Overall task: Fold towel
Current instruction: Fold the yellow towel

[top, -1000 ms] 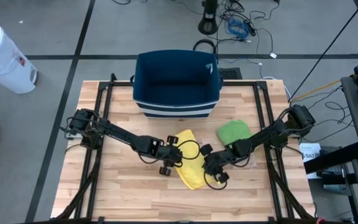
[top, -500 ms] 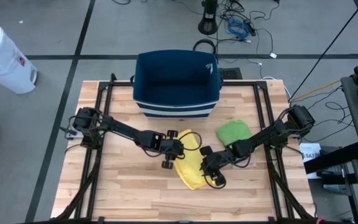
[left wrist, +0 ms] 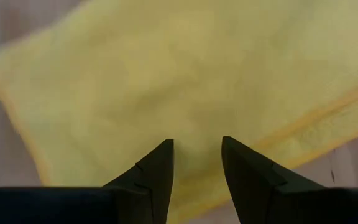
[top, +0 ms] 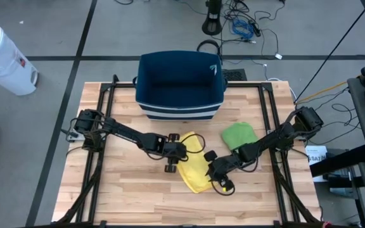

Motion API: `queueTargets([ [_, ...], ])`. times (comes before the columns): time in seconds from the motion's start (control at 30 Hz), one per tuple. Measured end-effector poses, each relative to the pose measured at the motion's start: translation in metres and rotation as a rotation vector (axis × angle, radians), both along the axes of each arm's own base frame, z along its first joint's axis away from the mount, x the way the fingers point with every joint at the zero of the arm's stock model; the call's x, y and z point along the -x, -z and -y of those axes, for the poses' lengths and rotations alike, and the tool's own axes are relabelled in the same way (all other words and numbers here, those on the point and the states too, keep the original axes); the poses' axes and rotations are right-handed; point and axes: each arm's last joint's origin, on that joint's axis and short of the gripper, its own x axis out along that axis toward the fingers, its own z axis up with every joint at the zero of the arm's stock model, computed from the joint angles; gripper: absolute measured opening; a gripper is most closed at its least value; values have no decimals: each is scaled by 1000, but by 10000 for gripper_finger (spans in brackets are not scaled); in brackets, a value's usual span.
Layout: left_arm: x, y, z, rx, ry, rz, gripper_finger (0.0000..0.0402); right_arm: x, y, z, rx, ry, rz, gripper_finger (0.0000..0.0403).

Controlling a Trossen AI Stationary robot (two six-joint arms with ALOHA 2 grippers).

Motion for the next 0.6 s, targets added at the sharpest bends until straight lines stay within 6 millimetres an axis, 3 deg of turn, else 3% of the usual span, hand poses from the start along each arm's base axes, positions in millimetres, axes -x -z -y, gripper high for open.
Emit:
queueTargets([
  [0.27, 5, 3, -2, 49, -107, -56, 142, 2, 11, 12, 62, -19, -92, 118],
  [0.6, 0, 4, -14, 32, -65, -36, 142, -15, 37, 7, -70, -21, -78, 118],
])
